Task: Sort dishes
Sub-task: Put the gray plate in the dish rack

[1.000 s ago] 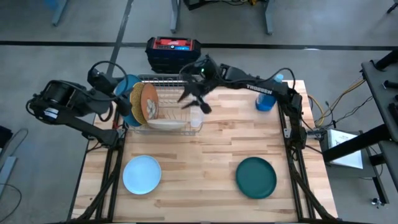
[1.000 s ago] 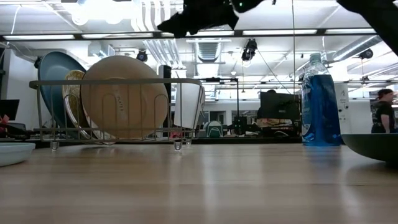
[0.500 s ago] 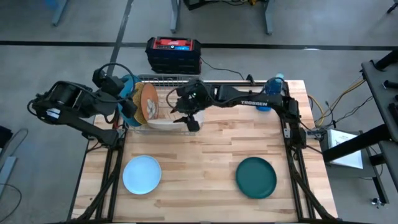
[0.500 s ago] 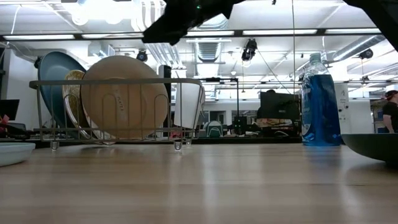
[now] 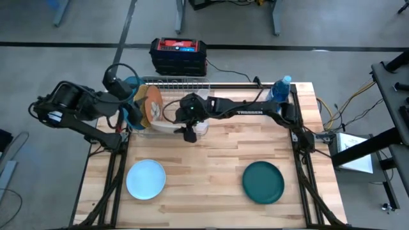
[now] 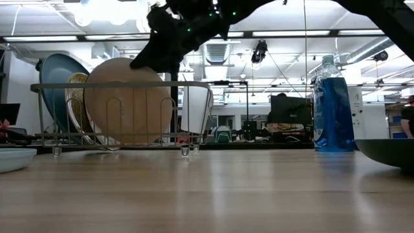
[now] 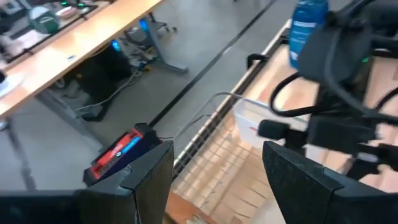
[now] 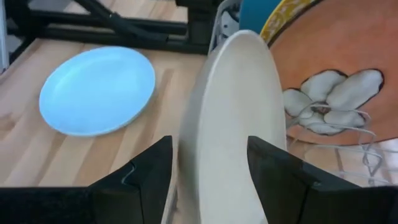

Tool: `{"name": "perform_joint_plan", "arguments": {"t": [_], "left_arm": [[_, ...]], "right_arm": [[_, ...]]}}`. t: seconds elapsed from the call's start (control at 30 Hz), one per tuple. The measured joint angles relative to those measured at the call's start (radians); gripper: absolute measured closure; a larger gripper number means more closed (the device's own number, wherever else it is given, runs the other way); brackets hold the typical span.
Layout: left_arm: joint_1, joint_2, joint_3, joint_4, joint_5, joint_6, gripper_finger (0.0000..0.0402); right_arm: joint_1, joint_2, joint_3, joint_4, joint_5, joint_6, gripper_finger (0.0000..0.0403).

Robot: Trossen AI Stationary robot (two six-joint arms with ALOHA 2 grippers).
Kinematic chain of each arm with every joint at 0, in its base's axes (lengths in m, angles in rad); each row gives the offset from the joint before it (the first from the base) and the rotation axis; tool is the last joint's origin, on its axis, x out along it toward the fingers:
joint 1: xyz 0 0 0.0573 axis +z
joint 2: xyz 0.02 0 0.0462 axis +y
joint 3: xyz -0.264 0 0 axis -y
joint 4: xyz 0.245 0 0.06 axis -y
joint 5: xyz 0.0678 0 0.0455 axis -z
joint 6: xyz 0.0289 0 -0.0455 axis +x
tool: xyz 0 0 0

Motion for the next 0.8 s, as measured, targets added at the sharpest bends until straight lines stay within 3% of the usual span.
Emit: {"name": "perform_joint_plan", "arguments": {"t": [0.3, 0.6, 0.8], "left_arm": [[0.0, 0.011, 0.0, 0.083, 0.024, 0.128, 0.0167], [0.0, -0.001, 0.0, 0.274, 0.023, 0.295, 0.0167], [0.0, -0.017, 0.0, 0.343, 0.023, 0.346, 0.0167]], "right_arm": [[0.009, 0.011, 0.002, 0.074, 0.002, 0.096, 0.024], [0.012, 0.01, 0.002, 0.109, -0.002, 0.142, 0.039], [0.013, 0.007, 0.015, 0.104, 0.0, 0.199, 0.0398]]}}
